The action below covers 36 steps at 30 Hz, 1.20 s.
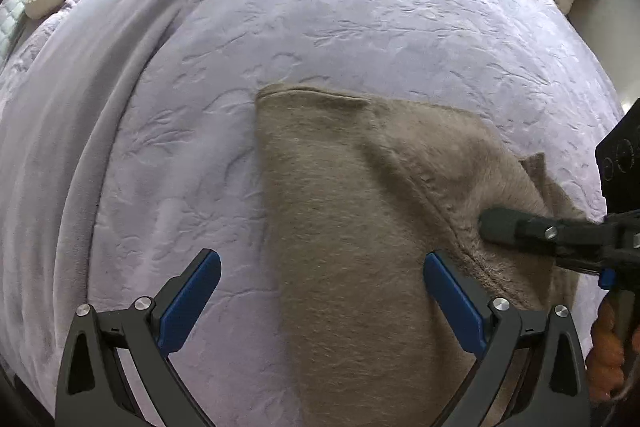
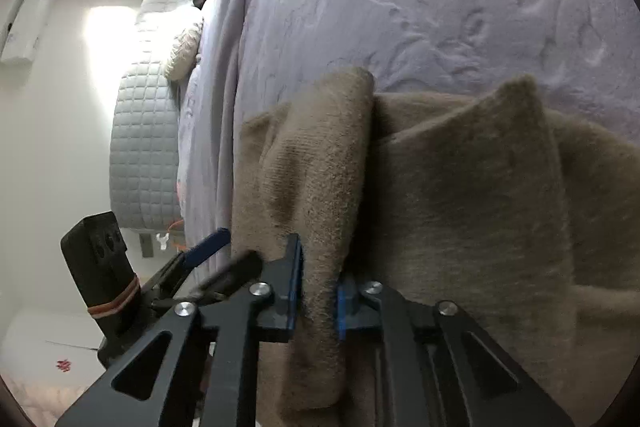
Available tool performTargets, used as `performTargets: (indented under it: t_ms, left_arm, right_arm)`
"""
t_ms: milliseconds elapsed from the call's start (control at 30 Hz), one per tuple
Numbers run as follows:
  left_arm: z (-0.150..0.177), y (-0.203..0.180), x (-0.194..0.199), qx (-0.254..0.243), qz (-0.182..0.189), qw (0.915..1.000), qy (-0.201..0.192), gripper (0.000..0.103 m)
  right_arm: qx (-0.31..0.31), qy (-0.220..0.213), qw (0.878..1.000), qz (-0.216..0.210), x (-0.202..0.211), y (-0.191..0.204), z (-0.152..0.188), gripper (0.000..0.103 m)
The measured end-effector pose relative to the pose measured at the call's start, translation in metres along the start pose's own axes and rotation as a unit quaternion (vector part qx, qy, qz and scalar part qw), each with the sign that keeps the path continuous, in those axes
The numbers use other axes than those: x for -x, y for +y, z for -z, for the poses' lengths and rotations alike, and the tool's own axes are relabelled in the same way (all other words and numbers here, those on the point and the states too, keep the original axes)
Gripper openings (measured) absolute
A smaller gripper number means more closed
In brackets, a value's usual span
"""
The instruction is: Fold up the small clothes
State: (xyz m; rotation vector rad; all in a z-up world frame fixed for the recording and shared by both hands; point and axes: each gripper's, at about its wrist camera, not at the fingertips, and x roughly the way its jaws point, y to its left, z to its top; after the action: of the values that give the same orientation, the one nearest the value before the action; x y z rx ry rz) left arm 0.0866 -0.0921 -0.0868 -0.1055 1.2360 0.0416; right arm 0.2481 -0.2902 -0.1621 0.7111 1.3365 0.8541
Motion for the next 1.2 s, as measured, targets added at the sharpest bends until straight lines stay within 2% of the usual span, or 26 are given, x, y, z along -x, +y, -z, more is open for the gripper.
performTargets:
  t_ms: [100, 200, 300, 400, 467, 567, 633, 667, 733, 800, 867, 933, 1033, 1100, 1200]
  left_arm:
    - [0.000, -0.013, 0.016, -0.026, -0.002, 0.9994, -0.022, 0.102]
    - [-0.002, -0.034, 0.032, -0.062, -0.008, 0.9973, -0.038, 0.102]
    - [0.000, -0.057, 0.047, -0.093, 0.009, 0.9943, -0.051, 0.102]
    - [0.007, -0.083, 0.055, -0.124, 0.014, 0.9904, -0.061, 0.102]
    - [0.010, -0.096, 0.047, -0.132, 0.012, 0.9899, -0.051, 0.102]
    - [0.014, -0.109, 0.030, -0.123, 0.030, 0.9916, -0.027, 0.102]
    - [0.017, -0.113, 0.019, -0.122, 0.023, 0.9920, -0.024, 0.102]
    - [0.018, -0.113, 0.014, -0.117, 0.017, 0.9928, -0.019, 0.102]
    - [0.019, -0.103, 0.009, -0.101, 0.017, 0.9947, -0.010, 0.102]
    - [0.019, -0.094, 0.015, -0.096, 0.012, 0.9951, -0.022, 0.102]
    - [0.017, -0.085, 0.023, -0.104, -0.001, 0.9939, -0.035, 0.102]
    - [0.014, -0.079, 0.028, -0.117, -0.015, 0.9923, -0.038, 0.102]
    - [0.011, -0.070, 0.034, -0.126, -0.026, 0.9908, -0.042, 0.102]
    - [0.013, -0.064, 0.038, -0.127, -0.029, 0.9906, -0.043, 0.102]
    - [0.019, -0.054, 0.036, -0.117, -0.029, 0.9922, -0.032, 0.102]
  right_arm:
    - [-0.014, -0.026, 0.998, -0.053, 0.015, 0.007, 0.009, 0.012]
    - [-0.017, -0.039, 0.996, -0.082, 0.034, 0.016, 0.017, 0.011]
    - [-0.014, -0.059, 0.993, -0.105, 0.059, 0.028, 0.026, 0.009]
    - [0.006, -0.070, 0.993, -0.097, 0.080, 0.041, 0.038, 0.009]
    - [0.001, -0.078, 0.993, -0.089, 0.087, 0.039, 0.047, 0.009]
    - [-0.042, -0.097, 0.990, -0.095, 0.098, 0.012, 0.060, 0.009]
    - [-0.067, -0.114, 0.986, -0.098, 0.104, -0.005, 0.066, 0.009]
    - [-0.078, -0.123, 0.986, -0.084, 0.106, -0.014, 0.067, 0.010]
    - [-0.101, -0.125, 0.986, -0.042, 0.107, -0.032, 0.069, 0.013]
    - [-0.111, -0.107, 0.988, -0.002, 0.105, -0.042, 0.073, 0.020]
    - [-0.098, -0.098, 0.990, 0.010, 0.107, -0.042, 0.084, 0.039]
    - [-0.087, -0.091, 0.992, 0.008, 0.109, -0.041, 0.097, 0.055]
    - [-0.097, -0.091, 0.991, -0.006, 0.115, -0.048, 0.121, 0.055]
    - [-0.109, -0.110, 0.988, -0.011, 0.121, -0.050, 0.146, 0.055]
    - [-0.123, -0.121, 0.984, -0.044, 0.125, -0.051, 0.187, 0.055]
